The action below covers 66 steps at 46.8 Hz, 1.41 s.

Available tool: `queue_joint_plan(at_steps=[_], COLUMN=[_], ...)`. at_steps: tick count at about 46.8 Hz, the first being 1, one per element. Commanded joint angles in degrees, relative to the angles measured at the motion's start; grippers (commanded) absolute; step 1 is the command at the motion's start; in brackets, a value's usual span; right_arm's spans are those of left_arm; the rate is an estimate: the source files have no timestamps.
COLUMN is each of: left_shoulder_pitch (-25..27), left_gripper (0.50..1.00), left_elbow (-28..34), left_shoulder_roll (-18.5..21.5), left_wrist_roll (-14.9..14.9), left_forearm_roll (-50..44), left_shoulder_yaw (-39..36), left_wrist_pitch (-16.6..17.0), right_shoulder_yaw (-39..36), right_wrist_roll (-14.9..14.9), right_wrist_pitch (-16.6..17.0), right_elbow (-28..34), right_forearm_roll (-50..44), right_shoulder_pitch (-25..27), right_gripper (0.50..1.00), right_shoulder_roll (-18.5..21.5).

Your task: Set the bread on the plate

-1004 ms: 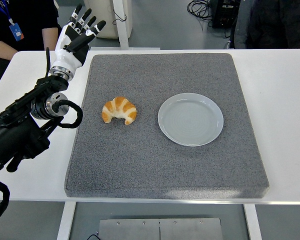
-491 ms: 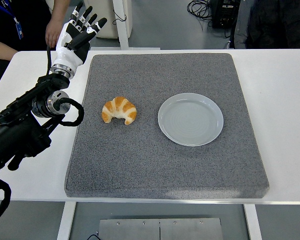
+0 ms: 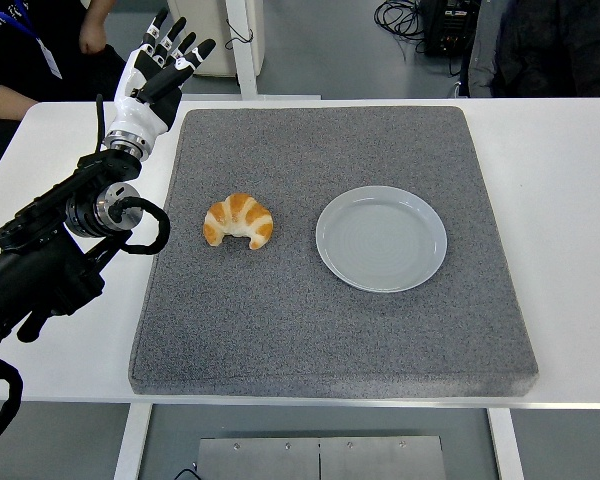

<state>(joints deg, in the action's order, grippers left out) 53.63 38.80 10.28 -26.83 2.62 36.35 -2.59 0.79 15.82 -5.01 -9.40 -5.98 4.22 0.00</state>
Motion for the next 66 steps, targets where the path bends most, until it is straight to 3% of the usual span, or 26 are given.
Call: queue_joint_plan(at_steps=[1,6,13,22,30,39,48,55,66], left_shoulder_pitch=[0.8,3.1,8.1,16.1,22.9,29.9,41.5,47.4,51.3], left_gripper=[0.974,0.974,0.972,0.971,0.972,0.972,0.972,0.972,0.972], left_elbow=[0.4,1.0,2.1,5.5,9.5,18.5,26.8,30.0,31.8], left_shoulder_roll=[0.1,1.1,5.4,11.0,13.3,17.9,20.7,21.3,20.7], left_wrist_roll=[0.2,2.4,6.6,6.8,7.0,9.0,9.7,9.8,9.7], left_forearm_roll=[0.1,0.3,0.5,0.8,0.9,1.4,4.8,4.9,6.5], left_shoulder_yaw=[-0.6,-3.2,-14.0,-29.1,-41.3,-50.9,-65.7,-73.9,-81.3], left_wrist_pitch=[0.0,1.1,1.6,4.2,7.9,7.8,7.0,4.6,3.2], right_shoulder_yaw=[0.0,0.0,0.0,0.0,0.0,0.0,0.0,0.0,0.0], right_wrist_roll=[0.0,0.0,0.0,0.0,0.0,0.0,0.0,0.0,0.0], right_wrist_pitch=[0.1,0.0,0.0,0.0,0.0,0.0,0.0,0.0,0.1], right_elbow=[0.0,0.0,0.0,0.0,0.0,0.0,0.0,0.0,0.0], right_forearm_roll=[0.0,0.0,0.0,0.0,0.0,0.0,0.0,0.0,0.0], right_shoulder_pitch=[0.0,0.0,0.0,0.0,0.0,0.0,0.0,0.0,0.0], right_gripper=[1.000,1.000,1.000,1.000,1.000,1.000,1.000,1.000,1.000], right_shoulder_roll=[0.0,0.0,0.0,0.0,0.0,0.0,0.0,0.0,0.0])
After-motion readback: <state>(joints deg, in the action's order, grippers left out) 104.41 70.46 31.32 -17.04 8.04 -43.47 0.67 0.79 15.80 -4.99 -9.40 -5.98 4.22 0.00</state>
